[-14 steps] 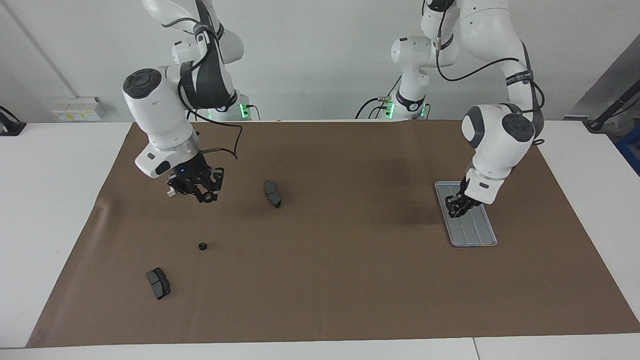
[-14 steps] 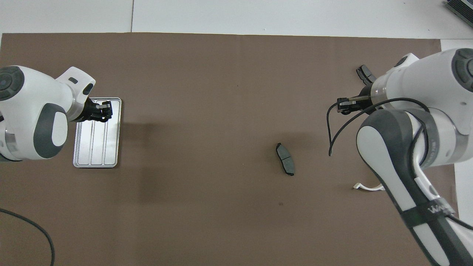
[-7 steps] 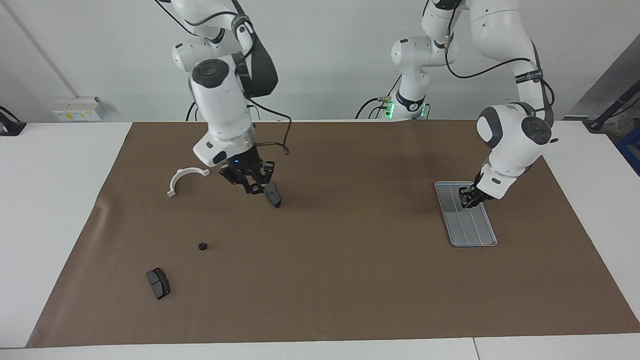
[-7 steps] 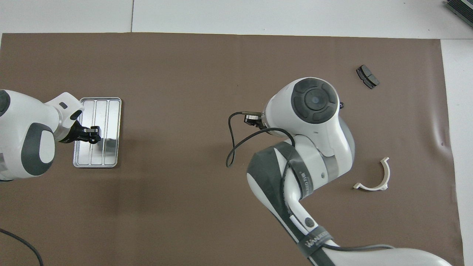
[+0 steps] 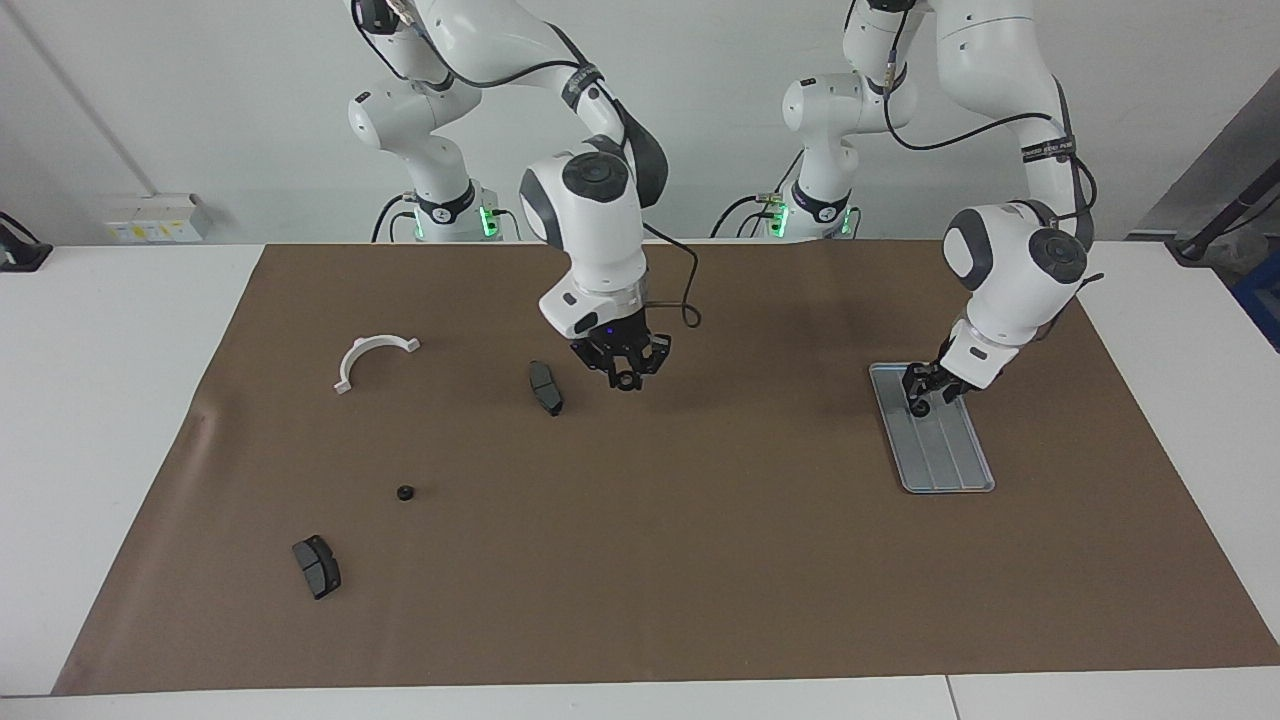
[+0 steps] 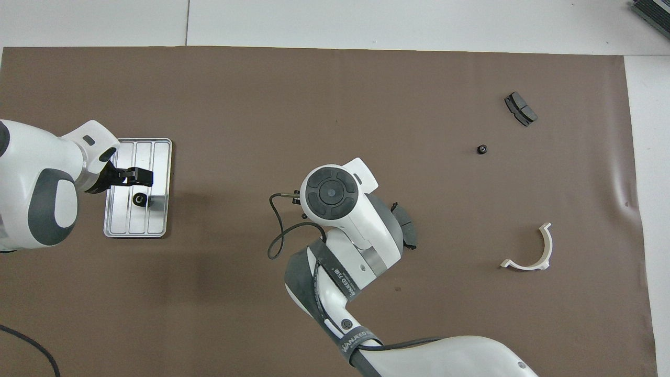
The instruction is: Pick bearing gear from pile to tray
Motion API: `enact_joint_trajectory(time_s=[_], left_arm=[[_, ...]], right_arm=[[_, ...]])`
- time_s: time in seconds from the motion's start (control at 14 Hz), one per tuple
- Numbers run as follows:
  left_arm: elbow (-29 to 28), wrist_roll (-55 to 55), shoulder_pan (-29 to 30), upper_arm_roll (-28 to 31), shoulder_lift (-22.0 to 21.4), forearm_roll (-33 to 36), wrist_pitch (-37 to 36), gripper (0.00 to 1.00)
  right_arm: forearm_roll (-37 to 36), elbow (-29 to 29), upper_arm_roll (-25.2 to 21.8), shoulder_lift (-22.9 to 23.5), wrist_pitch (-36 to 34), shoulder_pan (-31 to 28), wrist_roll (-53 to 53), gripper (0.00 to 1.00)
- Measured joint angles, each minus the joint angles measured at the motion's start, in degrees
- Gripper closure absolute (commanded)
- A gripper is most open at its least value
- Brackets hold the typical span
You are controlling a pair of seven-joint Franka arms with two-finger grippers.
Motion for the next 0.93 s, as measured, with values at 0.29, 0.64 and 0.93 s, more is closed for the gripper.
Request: enact_joint_trajectory(time_s=[0.29, 0.64, 0.93], left_arm=[[3.56, -7.15, -4.61, -0.36, 0.74, -0.26, -0.49, 0.00], [6.74, -21.69, -13.15, -0.62, 1.96, -0.38, -0.84, 0.00], [8.91, -30.23, -18.70, -0.71, 2.51, -0.59, -1.02, 0.04]], right_arm=[[-0.13, -3.63, -0.01, 0.84, 5.27, 0.77, 0.02, 0.38], [-0.14, -5.01, -0.40, 0.43, 6.72, 0.80, 0.27, 0.00], [-1.57, -4.84, -1.84, -4.90, 4.76, -3.58, -1.06, 0.00]])
